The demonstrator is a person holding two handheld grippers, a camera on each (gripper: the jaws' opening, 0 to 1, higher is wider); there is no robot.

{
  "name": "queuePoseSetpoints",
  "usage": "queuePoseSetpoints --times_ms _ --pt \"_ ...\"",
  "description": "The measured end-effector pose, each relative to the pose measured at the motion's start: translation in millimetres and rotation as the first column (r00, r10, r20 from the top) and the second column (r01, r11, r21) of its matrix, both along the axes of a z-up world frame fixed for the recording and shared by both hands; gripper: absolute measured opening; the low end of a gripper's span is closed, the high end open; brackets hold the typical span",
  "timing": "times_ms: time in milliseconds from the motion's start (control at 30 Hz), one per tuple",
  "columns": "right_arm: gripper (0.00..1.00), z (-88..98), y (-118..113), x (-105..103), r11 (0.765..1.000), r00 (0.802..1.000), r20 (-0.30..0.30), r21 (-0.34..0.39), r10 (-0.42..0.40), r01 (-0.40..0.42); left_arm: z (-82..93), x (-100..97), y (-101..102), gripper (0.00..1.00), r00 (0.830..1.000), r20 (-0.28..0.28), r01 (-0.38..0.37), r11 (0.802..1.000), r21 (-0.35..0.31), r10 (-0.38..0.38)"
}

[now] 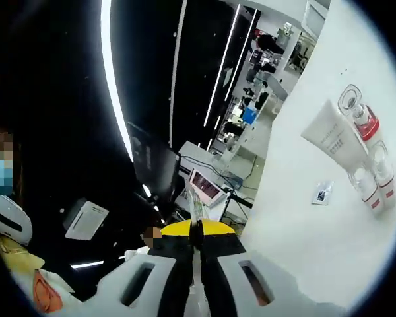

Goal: Arrange the skincare products in the storage area until every visible bottle or jar stands upright without overlapping.

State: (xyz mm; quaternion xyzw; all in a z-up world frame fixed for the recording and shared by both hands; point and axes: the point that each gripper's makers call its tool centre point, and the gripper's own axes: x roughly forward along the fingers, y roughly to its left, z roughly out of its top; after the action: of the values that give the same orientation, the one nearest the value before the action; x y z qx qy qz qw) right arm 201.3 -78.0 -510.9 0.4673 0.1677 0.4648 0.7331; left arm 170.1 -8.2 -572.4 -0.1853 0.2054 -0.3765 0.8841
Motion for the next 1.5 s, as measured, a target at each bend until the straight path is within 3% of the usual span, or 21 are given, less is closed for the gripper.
queuePoseSetpoints --times_ms 100,167,233,267,400,433,533,633,700,800,933,1067,1167,1233,1300,1367,1433,1467,1500 --pt "0.02 13.1 4.7 -7.8 0.997 0.998 0.012 0.054 0.056 -0.057 8.7 -6.0 -11.6 0.69 0.994 -0.042 0.097 0.988 -0.123 -0.103" --pt "0.02 18.1 5.5 -8.9 0.995 0.998 0.013 0.073 0.064 -0.064 19.8 -11.2 -20.0 0.68 0.984 -0.036 0.166 0.964 -0.205 -0.177" --pt "0.02 22.2 6.2 -10.1 0.993 0.997 0.014 0.087 0.08 -0.081 27.7 -10.9 -22.4 0.63 0.978 -0.032 0.189 0.945 -0.265 -0.204" --pt "0.02 24.0 6.5 -10.7 0.991 0.996 0.016 0.094 0.09 -0.091 29.8 -11.4 -23.6 0.59 0.973 -0.031 0.21 0.935 -0.287 -0.228" --pt "0.02 27.3 5.0 -8.6 0.988 0.995 0.0 0.121 0.1 -0.099 28.5 -9.9 -26.2 0.34 0.965 -0.036 0.238 0.927 -0.29 -0.259" --pt "0.02 27.4 4.4 -7.6 0.988 0.996 0.002 0.122 0.094 -0.093 31.4 -9.9 -28.4 0.35 0.963 -0.032 0.244 0.92 -0.308 -0.266" --pt "0.02 23.6 1.2 -2.4 0.992 0.997 -0.016 0.108 0.072 -0.07 30.7 -8.4 -31.9 0.36 0.966 -0.045 0.229 0.922 -0.311 -0.255" --pt "0.02 6.5 -3.8 7.6 1.0 0.999 -0.042 0.024 0.019 -0.018 23.0 -5.8 -34.3 0.3 0.972 -0.086 0.189 0.941 -0.281 -0.221" --pt "0.02 6.3 -3.8 7.1 0.999 0.999 -0.045 0.035 0.03 -0.029 17.9 -6.3 -35.8 0.29 0.97 -0.121 0.172 0.948 -0.27 -0.21" --pt "0.02 2.3 -5.6 9.3 1.0 0.999 -0.049 0.023 0.021 -0.02 19.3 -8.1 -37.1 0.29 0.974 -0.115 0.159 0.948 -0.276 -0.197" --pt "0.02 2.4 -6.6 11.6 0.999 0.999 -0.045 0.019 0.031 -0.03 30.4 -11.9 -37.2 0.28 0.972 -0.11 0.159 0.922 -0.352 -0.209" --pt "0.02 4.1 -17.7 22.8 1.0 0.999 -0.044 0.022 -0.003 0.004 35.2 -16.4 -32.5 0.12 0.972 -0.104 0.158 0.914 -0.373 -0.211" --pt "0.02 3.5 -15.1 21.8 1.0 0.999 -0.04 0.007 0.003 -0.002 36.2 -12.7 -31.5 0.07 0.976 -0.112 0.13 0.916 -0.38 -0.185" --pt "0.02 1.2 -14.8 22.5 1.0 0.999 -0.042 -0.008 -0.007 0.007 28.8 -8.4 -28.5 0.06 0.978 -0.153 0.084 0.932 -0.352 -0.146" --pt "0.03 6.0 -13.4 19.7 1.0 1.0 0.011 -0.001 -0.015 0.015 21.8 -3.6 -25.3 0.05 0.973 -0.209 0.021 0.941 -0.336 -0.097" --pt "0.04 9.3 -16.8 23.0 0.998 0.996 0.051 0.005 -0.068 0.068 29.6 -5.1 -27.0 0.04 0.978 -0.181 0.026 0.929 -0.37 -0.1" --pt "0.06 10.3 -17.3 19.4 0.998 0.995 0.071 0.007 -0.065 0.065 32.8 -6.0 -27.9 0.04 0.978 -0.191 0.006 0.92 -0.393 -0.088" --pt "0.1 8.5 -18.3 20.2 0.997 0.992 0.094 -0.013 -0.079 0.081 34.5 -6.5 -28.2 0.04 0.979 -0.185 0.002 0.915 -0.404 -0.083" --pt "0.18 5.2 -17.2 18.9 0.996 0.991 0.108 -0.04 -0.08 0.084 38.4 -7.2 -29.8 0.04 0.978 -0.187 -0.004 0.898 -0.44 -0.088"
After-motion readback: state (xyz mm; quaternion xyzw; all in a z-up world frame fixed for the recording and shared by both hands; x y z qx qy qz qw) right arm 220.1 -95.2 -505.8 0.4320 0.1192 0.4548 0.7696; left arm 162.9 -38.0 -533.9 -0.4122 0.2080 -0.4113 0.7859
